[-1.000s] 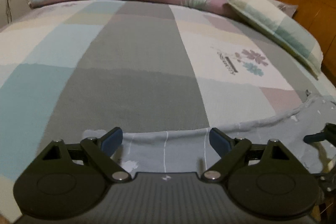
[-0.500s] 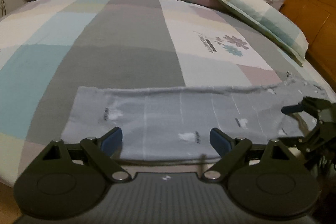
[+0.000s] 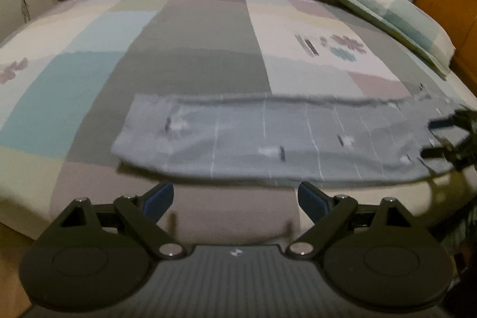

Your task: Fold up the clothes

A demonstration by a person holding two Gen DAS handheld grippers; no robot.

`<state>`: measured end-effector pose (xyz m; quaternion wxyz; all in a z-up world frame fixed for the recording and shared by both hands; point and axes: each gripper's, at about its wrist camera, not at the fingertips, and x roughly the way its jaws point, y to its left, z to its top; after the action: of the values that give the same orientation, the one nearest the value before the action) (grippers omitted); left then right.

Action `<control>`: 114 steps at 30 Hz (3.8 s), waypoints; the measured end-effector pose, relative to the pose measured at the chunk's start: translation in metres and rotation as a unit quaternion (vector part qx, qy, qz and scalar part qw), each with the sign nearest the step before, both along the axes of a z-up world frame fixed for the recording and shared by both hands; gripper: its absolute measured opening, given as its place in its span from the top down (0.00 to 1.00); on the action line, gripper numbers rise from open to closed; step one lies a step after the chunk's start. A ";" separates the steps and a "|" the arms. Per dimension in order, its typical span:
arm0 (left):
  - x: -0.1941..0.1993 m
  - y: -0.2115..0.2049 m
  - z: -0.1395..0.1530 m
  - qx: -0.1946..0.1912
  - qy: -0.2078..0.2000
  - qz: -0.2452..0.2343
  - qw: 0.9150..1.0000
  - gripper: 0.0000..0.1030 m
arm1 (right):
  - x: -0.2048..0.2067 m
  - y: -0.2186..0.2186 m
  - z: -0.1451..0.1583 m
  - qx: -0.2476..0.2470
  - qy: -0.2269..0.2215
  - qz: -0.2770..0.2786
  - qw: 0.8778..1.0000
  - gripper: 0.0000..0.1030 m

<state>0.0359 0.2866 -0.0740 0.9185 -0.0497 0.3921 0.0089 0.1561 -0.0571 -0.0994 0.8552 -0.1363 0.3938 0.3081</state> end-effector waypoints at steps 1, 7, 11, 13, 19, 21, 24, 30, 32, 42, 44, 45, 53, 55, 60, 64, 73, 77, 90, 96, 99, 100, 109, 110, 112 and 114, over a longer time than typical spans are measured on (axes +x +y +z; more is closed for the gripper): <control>0.005 0.000 0.002 0.001 -0.006 0.001 1.000 0.12 | 0.000 -0.004 -0.002 -0.004 0.002 0.000 1.000 0.00; 0.053 -0.016 0.003 0.016 -0.022 -0.035 0.999 0.12 | -0.005 -0.032 -0.010 -0.010 0.015 -0.009 1.000 0.00; 0.090 -0.039 -0.001 -0.010 -0.010 -0.105 0.994 0.12 | -0.008 -0.038 -0.010 -0.009 0.016 -0.018 1.000 0.00; 0.110 -0.052 -0.012 -0.026 0.010 -0.131 0.991 0.12 | -0.008 -0.038 -0.010 -0.010 0.016 -0.020 1.000 0.00; 0.131 -0.085 -0.024 0.021 0.044 -0.126 0.991 0.12 | -0.015 -0.057 0.003 0.001 0.001 -0.038 0.999 0.00; 0.124 -0.095 -0.013 0.033 0.036 -0.134 0.990 0.12 | -0.017 -0.079 0.011 0.016 -0.013 -0.053 0.998 0.00; 0.117 -0.110 0.004 0.056 0.029 -0.142 0.988 0.12 | -0.013 -0.125 0.015 0.003 -0.024 -0.102 0.994 0.00; 0.134 -0.159 0.042 0.058 0.015 -0.171 0.983 0.12 | -0.003 -0.203 -0.006 -0.039 -0.003 -0.176 0.984 0.00; 0.143 -0.180 0.055 0.062 0.005 -0.184 0.981 0.12 | -0.006 -0.228 -0.008 0.001 0.027 -0.185 0.982 0.00; 0.174 -0.301 0.060 0.059 -0.002 -0.231 0.971 0.10 | -0.009 -0.242 0.007 0.029 0.000 -0.168 0.985 0.00; 0.170 -0.322 0.045 0.060 0.012 -0.238 0.969 0.10 | -0.009 -0.235 -0.002 0.024 0.005 -0.161 0.987 0.00; 0.165 -0.331 0.037 0.064 0.018 -0.238 0.969 0.10 | -0.010 -0.233 -0.008 0.017 0.010 -0.158 0.987 0.00; 0.145 -0.372 -0.019 0.104 0.078 -0.234 0.964 0.10 | -0.036 -0.272 0.002 0.023 0.014 -0.149 0.989 0.00; 0.142 -0.375 -0.025 0.096 0.089 -0.234 0.963 0.10 | -0.028 -0.280 0.011 0.040 -0.004 -0.157 0.987 0.00; 0.140 -0.376 -0.028 0.076 0.098 -0.224 0.967 0.10 | 0.016 -0.290 0.016 0.068 -0.043 -0.185 0.979 0.00; 0.140 -0.371 -0.030 0.062 0.101 -0.220 0.968 0.09 | 0.046 -0.305 -0.007 0.067 -0.008 -0.215 0.974 0.00; 0.138 -0.375 -0.032 0.060 0.097 -0.216 0.970 0.03 | 0.022 -0.330 0.007 0.051 -0.005 -0.206 0.977 0.03; 0.133 -0.379 -0.030 0.088 0.082 -0.214 0.969 0.03 | 0.010 -0.302 0.006 0.025 -0.010 -0.198 0.980 0.02; 0.127 -0.369 -0.024 0.093 0.062 -0.206 0.972 0.03 | -0.003 -0.295 0.018 0.024 -0.021 -0.191 0.981 0.00; 0.130 -0.356 -0.036 0.058 0.077 -0.200 0.975 0.02 | 0.065 -0.281 0.028 0.097 -0.036 -0.175 0.979 0.00; 0.129 -0.354 -0.037 0.056 0.075 -0.207 0.974 0.02 | 0.097 -0.276 0.010 0.102 -0.003 -0.180 0.978 0.00; 0.128 -0.354 -0.037 0.056 0.074 -0.208 0.974 0.02 | 0.108 -0.274 0.003 0.103 0.008 -0.181 0.978 0.00; 0.126 -0.350 -0.038 0.052 0.068 -0.218 0.972 0.01 | 0.103 -0.325 0.005 0.134 -0.023 -0.275 0.952 0.04; 0.126 -0.350 -0.038 0.052 0.067 -0.218 0.972 0.01 | 0.096 -0.325 0.011 0.138 -0.028 -0.275 0.951 0.03; 0.125 -0.351 -0.038 0.053 0.065 -0.218 0.972 0.01 | 0.079 -0.324 0.020 0.152 -0.035 -0.260 0.953 0.00; 0.125 -0.352 -0.038 0.054 0.064 -0.217 0.972 0.01 | 0.072 -0.323 0.018 0.142 -0.024 -0.253 0.957 0.00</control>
<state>0.1609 -0.0652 -0.1122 0.8727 0.0868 0.4506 -0.1667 0.2279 -0.3801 -0.0815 0.9249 0.0828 0.3472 0.1312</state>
